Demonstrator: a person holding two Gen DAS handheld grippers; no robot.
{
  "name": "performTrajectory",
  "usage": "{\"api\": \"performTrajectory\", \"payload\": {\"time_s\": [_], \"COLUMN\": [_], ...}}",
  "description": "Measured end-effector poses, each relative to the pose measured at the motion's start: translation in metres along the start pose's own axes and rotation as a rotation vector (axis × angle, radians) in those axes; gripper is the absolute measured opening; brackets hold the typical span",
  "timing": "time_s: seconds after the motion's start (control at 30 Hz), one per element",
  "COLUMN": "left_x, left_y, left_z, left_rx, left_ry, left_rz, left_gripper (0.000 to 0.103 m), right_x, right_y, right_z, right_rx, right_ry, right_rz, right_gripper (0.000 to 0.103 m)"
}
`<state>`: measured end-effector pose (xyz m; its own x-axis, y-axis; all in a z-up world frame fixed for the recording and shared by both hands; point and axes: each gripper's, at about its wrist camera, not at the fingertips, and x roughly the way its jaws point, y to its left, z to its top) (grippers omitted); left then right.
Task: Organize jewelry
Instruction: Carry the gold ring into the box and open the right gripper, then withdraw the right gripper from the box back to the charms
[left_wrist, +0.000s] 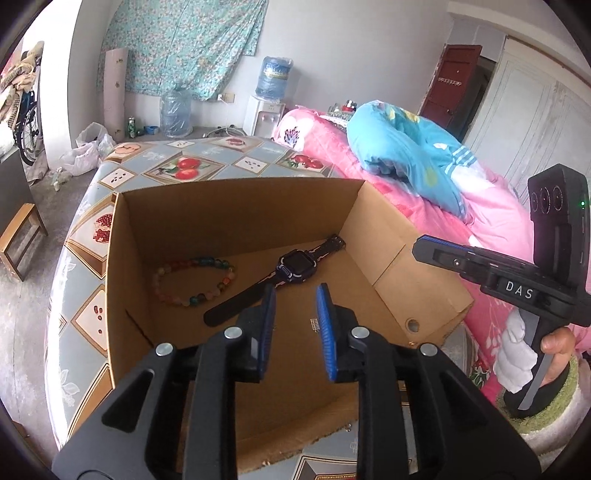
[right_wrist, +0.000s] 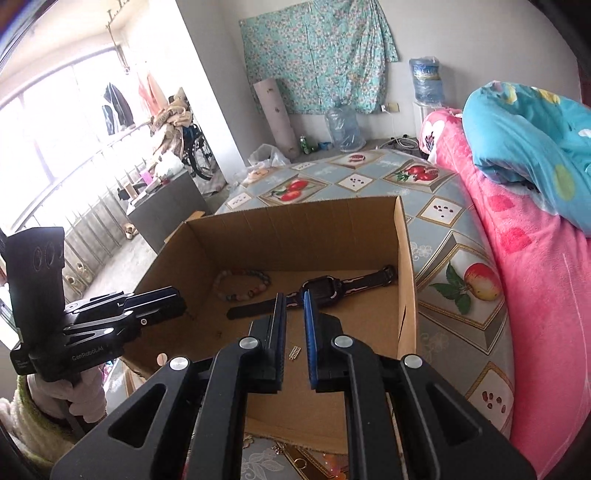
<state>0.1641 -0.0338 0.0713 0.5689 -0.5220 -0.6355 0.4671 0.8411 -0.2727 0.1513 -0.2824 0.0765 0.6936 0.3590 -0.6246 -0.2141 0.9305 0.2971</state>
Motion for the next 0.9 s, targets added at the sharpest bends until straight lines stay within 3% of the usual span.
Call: {"api": "performTrajectory", "payload": {"time_s": [0.2,0.4,0.63,0.9], "left_x": [-0.042,-0.081,-0.078,-0.007], "left_y": [-0.007,-0.018,-0.032,-0.06], "left_z": [-0.018,-0.049,-0.086,-0.124], "left_rx": [0.034,0.113,0.137,0.311], "left_ry": [-0.078,-0.124,-0.022,0.109], "left_rz": [-0.049,-0.103,-0.145,-0.008], "left_gripper": [0.028,0.035,0.036,0.036], "right_x": [-0.04,-0.069,-0.058,-0.011], "right_y": [0.016,0.037,0.033,0.019], "right_z": [-0.014,-0.045,-0.087,-0.123], "right_rx": [-0.069,-0.158,-0.094,0.005], "right_ry": [-0.068,-0.068,0.053,0.19], "right_rz": [0.05,0.102,0.098,0.046], "right_gripper": [0.011,0.011,0.011,0.011]}}
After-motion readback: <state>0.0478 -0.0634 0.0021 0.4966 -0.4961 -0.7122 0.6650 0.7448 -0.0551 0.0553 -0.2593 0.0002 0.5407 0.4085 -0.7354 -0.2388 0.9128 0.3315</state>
